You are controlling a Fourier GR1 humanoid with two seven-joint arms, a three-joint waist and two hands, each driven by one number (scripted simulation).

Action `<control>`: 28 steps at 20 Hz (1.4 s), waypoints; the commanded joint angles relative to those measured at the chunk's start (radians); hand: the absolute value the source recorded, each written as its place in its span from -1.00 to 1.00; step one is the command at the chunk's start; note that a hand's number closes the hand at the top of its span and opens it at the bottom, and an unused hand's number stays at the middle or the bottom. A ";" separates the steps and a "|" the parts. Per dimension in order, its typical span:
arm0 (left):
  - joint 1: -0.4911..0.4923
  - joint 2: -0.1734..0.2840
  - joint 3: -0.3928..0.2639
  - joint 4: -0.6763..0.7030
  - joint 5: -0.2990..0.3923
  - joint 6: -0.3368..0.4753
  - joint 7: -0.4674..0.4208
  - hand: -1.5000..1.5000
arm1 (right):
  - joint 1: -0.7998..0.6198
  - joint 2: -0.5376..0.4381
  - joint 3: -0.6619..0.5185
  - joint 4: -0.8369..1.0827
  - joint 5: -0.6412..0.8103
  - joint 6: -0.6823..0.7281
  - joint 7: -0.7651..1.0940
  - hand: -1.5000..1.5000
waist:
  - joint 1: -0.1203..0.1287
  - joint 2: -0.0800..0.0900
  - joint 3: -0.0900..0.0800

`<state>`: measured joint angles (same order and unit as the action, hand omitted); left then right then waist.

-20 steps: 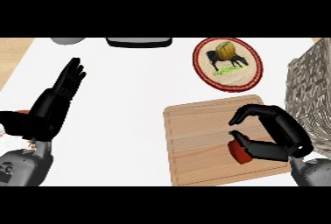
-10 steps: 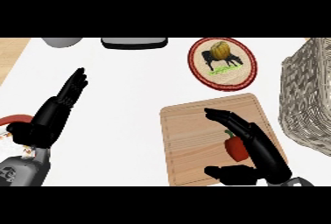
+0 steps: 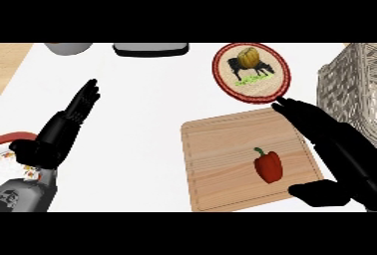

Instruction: Pick the bell pepper from the cutting board and place it in the basket

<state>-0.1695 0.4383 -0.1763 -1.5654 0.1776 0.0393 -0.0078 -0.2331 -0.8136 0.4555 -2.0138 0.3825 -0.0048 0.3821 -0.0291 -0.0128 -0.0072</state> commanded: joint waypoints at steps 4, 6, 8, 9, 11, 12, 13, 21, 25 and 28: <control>-0.008 -0.012 -0.001 0.000 -0.005 -0.016 -0.006 0.00 | -0.085 -0.167 -0.079 -0.178 -0.285 0.379 0.286 -1.00 | 0.022 0.010 0.003; -0.032 0.009 0.031 -0.001 0.023 -0.040 0.022 0.00 | -0.057 -0.227 -0.141 -0.253 -0.400 0.442 0.332 -1.00 | 0.010 0.007 0.004; -0.005 -0.045 -0.010 0.037 -0.037 -0.012 -0.055 0.00 | -0.053 -0.259 -0.230 -0.259 -0.518 0.486 0.356 -1.00 | 0.008 0.010 0.005; -0.012 -0.050 -0.004 0.042 -0.045 -0.005 -0.027 0.00 | -0.042 -0.241 -0.253 -0.283 -0.534 0.485 0.397 -1.00 | 0.014 0.010 0.006; 0.049 -0.035 0.006 -0.048 -0.035 -0.014 -0.009 0.00 | -0.004 -0.281 -0.355 -0.299 -0.607 0.519 0.410 -1.00 | 0.018 0.008 0.007; -0.028 -0.053 0.007 -0.032 -0.034 -0.018 0.061 0.00 | -0.033 -0.223 -0.331 -0.268 -0.589 0.524 0.422 -1.00 | 0.024 0.011 0.007; -0.007 -0.002 0.082 0.057 -0.006 -0.094 -0.066 0.00 | 0.017 -0.222 -0.367 -0.290 -0.556 0.527 0.392 -1.00 | 0.020 0.011 0.007; 0.059 -0.084 0.021 0.004 -0.105 -0.065 -0.067 0.00 | 0.151 -0.072 -0.493 -0.191 -0.401 0.593 0.195 -1.00 | 0.028 0.013 0.008; -0.025 -0.091 0.070 0.001 -0.074 -0.090 0.018 0.00 | 0.171 0.063 -0.383 -0.184 -0.229 0.550 0.151 -1.00 | 0.030 0.013 0.008; 0.034 -0.107 0.058 -0.039 -0.110 -0.088 -0.004 0.00 | 0.282 0.116 -0.385 -0.256 -0.156 0.532 0.109 -1.00 | 0.024 0.011 0.008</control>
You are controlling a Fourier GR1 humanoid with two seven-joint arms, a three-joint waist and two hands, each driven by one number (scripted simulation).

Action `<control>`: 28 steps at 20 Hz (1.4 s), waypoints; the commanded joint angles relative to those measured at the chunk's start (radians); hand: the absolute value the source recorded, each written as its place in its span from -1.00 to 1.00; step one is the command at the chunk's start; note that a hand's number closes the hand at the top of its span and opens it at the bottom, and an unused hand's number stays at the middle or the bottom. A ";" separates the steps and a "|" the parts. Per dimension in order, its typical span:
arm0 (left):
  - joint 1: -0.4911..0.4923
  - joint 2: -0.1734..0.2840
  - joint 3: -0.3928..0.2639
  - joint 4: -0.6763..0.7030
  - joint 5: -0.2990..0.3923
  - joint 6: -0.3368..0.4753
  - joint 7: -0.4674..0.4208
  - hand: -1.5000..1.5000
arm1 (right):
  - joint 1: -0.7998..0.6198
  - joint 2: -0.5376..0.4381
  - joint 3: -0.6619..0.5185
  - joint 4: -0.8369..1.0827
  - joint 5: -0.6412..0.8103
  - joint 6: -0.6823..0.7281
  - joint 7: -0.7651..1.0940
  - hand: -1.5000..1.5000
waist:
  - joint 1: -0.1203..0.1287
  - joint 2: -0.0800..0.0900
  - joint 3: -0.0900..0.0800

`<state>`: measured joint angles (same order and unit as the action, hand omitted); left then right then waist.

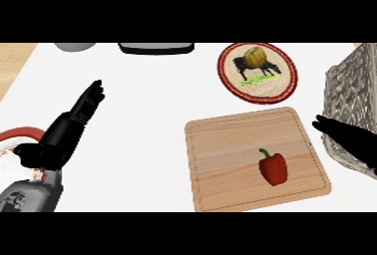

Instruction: Pick the bell pepper from the cutting board and place it in the basket

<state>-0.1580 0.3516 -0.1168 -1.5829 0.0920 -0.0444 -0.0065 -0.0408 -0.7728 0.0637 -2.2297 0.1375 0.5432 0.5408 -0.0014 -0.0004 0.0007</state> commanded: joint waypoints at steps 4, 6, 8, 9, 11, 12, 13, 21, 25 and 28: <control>0.026 -0.024 0.010 0.005 -0.022 -0.030 -0.015 0.00 | 0.022 0.171 0.134 0.195 0.312 -0.124 -0.208 -1.00 | 0.006 0.001 0.000; -0.023 -0.035 0.023 0.033 -0.029 -0.031 0.001 0.00 | 0.029 0.210 0.212 0.225 0.420 -0.169 -0.242 -1.00 | 0.004 0.001 0.000; -0.033 -0.024 0.056 0.122 -0.027 -0.062 -0.086 0.00 | -0.013 0.202 0.159 0.373 0.423 -0.191 -0.342 -1.00 | 0.005 0.004 0.000; 0.055 -0.029 0.037 -0.057 -0.023 -0.046 0.022 0.00 | 0.053 0.220 0.178 0.296 0.471 -0.204 -0.324 -1.00 | 0.005 -0.001 0.000; 0.051 -0.016 0.066 -0.075 -0.020 -0.082 0.028 0.00 | 0.002 0.266 0.156 0.323 0.468 -0.183 -0.305 -1.00 | 0.005 0.000 -0.001; 0.037 -0.057 0.041 -0.064 -0.052 -0.059 0.041 0.00 | -0.015 0.284 0.158 0.333 0.480 -0.171 -0.318 -1.00 | 0.004 0.000 -0.001; 0.036 -0.047 0.088 -0.025 -0.032 -0.097 0.011 0.00 | 0.011 0.268 0.112 0.268 0.454 -0.109 -0.307 -1.00 | 0.001 0.000 -0.001; -0.023 -0.079 0.106 0.012 -0.078 -0.095 0.030 0.00 | 0.048 0.348 0.127 0.376 0.528 -0.193 -0.496 -1.00 | 0.001 0.000 0.000; -0.038 -0.076 0.149 0.015 -0.076 -0.133 0.031 0.00 | 0.053 0.355 0.089 0.309 0.546 -0.114 -0.460 -1.00 | -0.001 0.000 -0.001; -0.053 -0.098 0.140 0.067 -0.104 -0.132 0.004 0.00 | 0.033 0.380 0.104 0.346 0.596 -0.109 -0.438 -1.00 | -0.001 0.001 -0.001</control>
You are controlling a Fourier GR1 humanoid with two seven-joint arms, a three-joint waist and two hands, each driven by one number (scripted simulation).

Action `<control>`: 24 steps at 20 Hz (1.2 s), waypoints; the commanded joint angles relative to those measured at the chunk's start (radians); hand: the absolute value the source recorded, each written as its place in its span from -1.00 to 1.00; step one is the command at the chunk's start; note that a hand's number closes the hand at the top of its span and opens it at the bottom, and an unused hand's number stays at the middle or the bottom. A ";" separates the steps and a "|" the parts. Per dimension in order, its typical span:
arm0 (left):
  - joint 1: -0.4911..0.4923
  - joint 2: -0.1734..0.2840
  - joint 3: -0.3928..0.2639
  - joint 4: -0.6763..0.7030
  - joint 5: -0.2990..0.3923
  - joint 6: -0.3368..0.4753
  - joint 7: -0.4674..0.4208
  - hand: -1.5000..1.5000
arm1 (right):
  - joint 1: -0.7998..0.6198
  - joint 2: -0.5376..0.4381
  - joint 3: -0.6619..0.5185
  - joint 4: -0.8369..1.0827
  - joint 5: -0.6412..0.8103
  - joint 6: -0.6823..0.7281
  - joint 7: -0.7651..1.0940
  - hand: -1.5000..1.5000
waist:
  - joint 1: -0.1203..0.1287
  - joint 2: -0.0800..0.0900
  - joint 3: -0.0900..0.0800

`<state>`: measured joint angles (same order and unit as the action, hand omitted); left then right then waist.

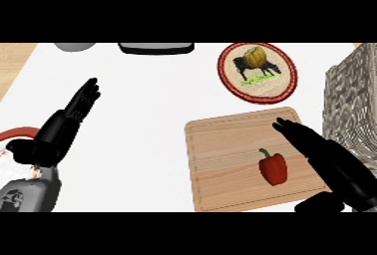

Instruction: Pick the bell pepper from the cutting board and place it in the basket

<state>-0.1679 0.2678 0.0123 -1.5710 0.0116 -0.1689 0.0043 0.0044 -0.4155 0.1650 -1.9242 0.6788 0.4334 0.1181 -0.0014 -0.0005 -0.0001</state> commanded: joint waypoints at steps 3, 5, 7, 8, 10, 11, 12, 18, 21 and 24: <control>0.046 -0.027 0.015 0.003 -0.017 -0.019 -0.032 0.00 | -0.029 0.057 0.031 0.011 0.101 0.024 0.049 -1.00 | 0.003 0.000 0.000; -0.002 -0.010 0.030 0.024 -0.028 -0.030 -0.017 0.00 | -0.025 0.006 -0.035 0.039 0.072 0.054 -0.023 -1.00 | 0.001 0.001 0.000; -0.009 -0.046 0.012 0.018 -0.047 -0.020 -0.006 0.00 | 0.015 0.063 0.028 -0.032 0.131 0.061 0.038 -1.00 | -0.001 0.000 0.000; -0.050 -0.035 0.025 0.076 -0.049 -0.031 -0.027 0.00 | 0.008 0.077 0.061 0.006 0.164 0.030 0.021 -1.00 | -0.001 0.001 0.000; 0.051 -0.049 0.012 -0.034 -0.044 -0.028 -0.011 0.00 | 0.071 0.065 0.047 0.066 0.188 -0.047 -0.070 -1.00 | 0.001 0.000 0.000; 0.054 -0.035 0.022 -0.111 -0.037 -0.036 0.052 0.00 | 0.015 0.084 0.033 0.040 0.180 0.011 -0.012 -1.00 | 0.003 -0.001 0.000; -0.058 -0.074 0.007 0.040 -0.072 0.005 0.021 0.00 | 0.038 0.133 0.107 0.040 0.237 -0.042 0.022 -1.00 | -0.002 0.000 0.000; 0.006 -0.036 0.049 -0.073 -0.033 -0.057 0.065 0.00 | -0.009 0.152 0.082 0.171 0.288 -0.056 -0.009 -1.00 | 0.004 0.000 0.000; -0.024 -0.070 0.040 -0.046 -0.055 -0.033 0.076 0.00 | -0.039 0.139 0.045 0.219 0.302 -0.043 -0.032 -1.00 | 0.002 0.000 0.000; -0.010 -0.075 0.037 -0.022 -0.071 -0.044 0.023 0.00 | -0.033 0.131 0.034 0.290 0.320 -0.075 -0.082 -1.00 | 0.002 0.001 0.000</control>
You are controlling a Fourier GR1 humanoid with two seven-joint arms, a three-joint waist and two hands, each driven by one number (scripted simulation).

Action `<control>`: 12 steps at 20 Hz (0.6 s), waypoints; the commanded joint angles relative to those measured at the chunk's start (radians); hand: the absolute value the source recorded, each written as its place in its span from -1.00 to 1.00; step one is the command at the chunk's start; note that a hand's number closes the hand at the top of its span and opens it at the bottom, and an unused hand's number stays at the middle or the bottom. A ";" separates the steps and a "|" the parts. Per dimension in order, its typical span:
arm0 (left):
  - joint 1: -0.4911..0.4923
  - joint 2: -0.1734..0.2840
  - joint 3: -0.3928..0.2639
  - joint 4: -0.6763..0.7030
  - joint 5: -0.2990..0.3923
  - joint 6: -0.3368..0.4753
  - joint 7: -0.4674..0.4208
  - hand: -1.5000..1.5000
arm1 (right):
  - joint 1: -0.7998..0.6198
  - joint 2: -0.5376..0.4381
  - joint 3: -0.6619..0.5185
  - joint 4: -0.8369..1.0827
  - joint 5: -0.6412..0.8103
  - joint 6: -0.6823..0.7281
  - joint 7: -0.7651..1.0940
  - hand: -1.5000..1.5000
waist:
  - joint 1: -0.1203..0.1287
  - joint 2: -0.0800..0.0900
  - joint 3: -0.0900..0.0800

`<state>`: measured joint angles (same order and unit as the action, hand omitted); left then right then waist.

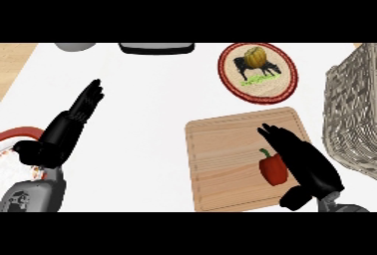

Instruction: Pick the bell pepper from the cutting board and place it in the basket

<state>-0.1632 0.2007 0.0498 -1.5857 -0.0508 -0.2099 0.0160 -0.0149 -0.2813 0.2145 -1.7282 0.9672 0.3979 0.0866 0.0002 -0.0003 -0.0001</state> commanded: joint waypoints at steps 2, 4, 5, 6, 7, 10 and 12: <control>0.001 -0.002 0.010 -0.021 -0.007 -0.017 0.015 0.00 | -0.040 0.022 -0.016 0.075 0.034 0.019 -0.007 -1.00 | 0.000 0.000 0.000; -0.018 0.002 0.033 0.008 0.007 -0.026 0.024 0.00 | -0.016 0.027 -0.019 0.057 0.035 0.021 -0.015 -1.00 | 0.000 0.000 0.000; -0.027 -0.011 0.013 0.007 -0.014 -0.010 0.012 0.00 | -0.103 0.019 -0.065 0.099 -0.019 0.085 -0.029 -1.00 | 0.001 0.000 0.000; 0.009 -0.021 -0.002 -0.073 -0.012 -0.008 0.046 0.00 | -0.010 0.034 -0.009 0.094 0.038 0.001 -0.043 -1.00 | 0.001 -0.001 0.000; 0.008 -0.016 0.002 -0.039 -0.014 -0.018 0.019 0.00 | -0.007 0.029 -0.007 0.155 0.044 -0.029 -0.083 -1.00 | 0.001 0.000 0.000; -0.041 -0.017 0.018 0.006 -0.017 -0.010 0.037 0.00 | 0.056 0.015 0.034 0.046 0.048 0.049 -0.064 1.00 | -0.004 0.000 0.000; -0.047 -0.029 0.016 0.002 -0.009 -0.006 0.036 0.00 | -0.100 -0.021 0.000 0.233 0.069 0.055 -0.117 1.00 | 0.004 0.001 0.000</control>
<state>-0.1932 0.1824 0.0625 -1.5837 -0.0644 -0.2212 0.0368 -0.0484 -0.2731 0.2130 -1.5997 1.0093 0.4408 0.0167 -0.0001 -0.0009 -0.0014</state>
